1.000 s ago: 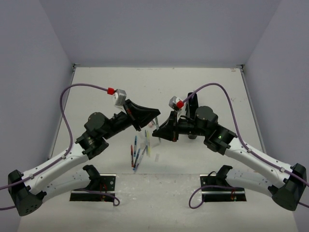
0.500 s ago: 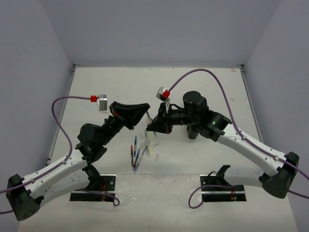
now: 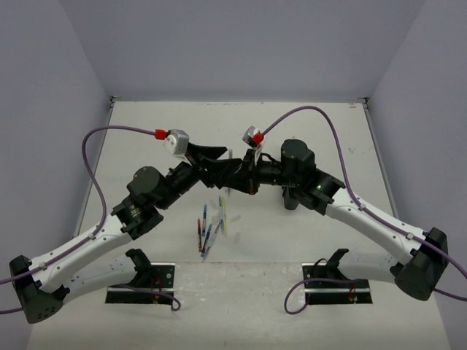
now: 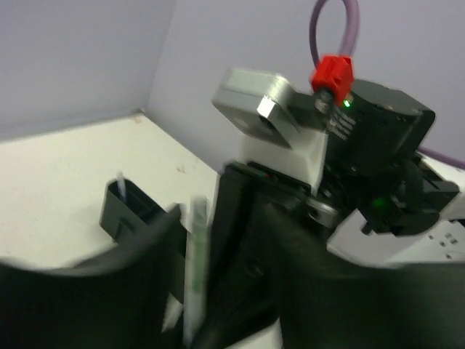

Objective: Sort the stationery into containers
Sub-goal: Close the pen cap on the pen, then place the pen in the storage box.

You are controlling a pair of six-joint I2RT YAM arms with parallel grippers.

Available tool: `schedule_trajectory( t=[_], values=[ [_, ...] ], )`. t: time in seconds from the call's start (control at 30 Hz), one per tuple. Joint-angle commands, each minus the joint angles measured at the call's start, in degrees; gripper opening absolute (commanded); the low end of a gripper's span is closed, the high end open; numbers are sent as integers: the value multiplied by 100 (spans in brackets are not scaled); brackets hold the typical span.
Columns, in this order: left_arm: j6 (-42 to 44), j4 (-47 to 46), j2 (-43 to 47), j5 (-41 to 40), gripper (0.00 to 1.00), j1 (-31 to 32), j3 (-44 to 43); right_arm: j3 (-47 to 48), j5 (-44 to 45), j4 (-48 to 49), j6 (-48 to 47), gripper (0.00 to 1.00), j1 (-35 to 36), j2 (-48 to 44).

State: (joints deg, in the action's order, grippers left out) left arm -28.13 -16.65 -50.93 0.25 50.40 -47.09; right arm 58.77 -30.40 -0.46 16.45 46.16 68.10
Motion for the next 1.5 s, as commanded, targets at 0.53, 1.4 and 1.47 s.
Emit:
schedule_trajectory(
  t=[0.53,1.4,1.47],
  values=[
    [-735,3908,41,-4069,100,208,-958,-2000,6143,-1140,1236,0,-1197,-1080],
    [-1882,4503,-2016,-3509,100,21,-1080,-1495,5816,-1946,1237,38,-1328,-1553],
    [-2257,4840,-2808,-3595,100,-8,-1502,-1350,5767,-2104,1192,43,-1320,-1802]
  ],
)
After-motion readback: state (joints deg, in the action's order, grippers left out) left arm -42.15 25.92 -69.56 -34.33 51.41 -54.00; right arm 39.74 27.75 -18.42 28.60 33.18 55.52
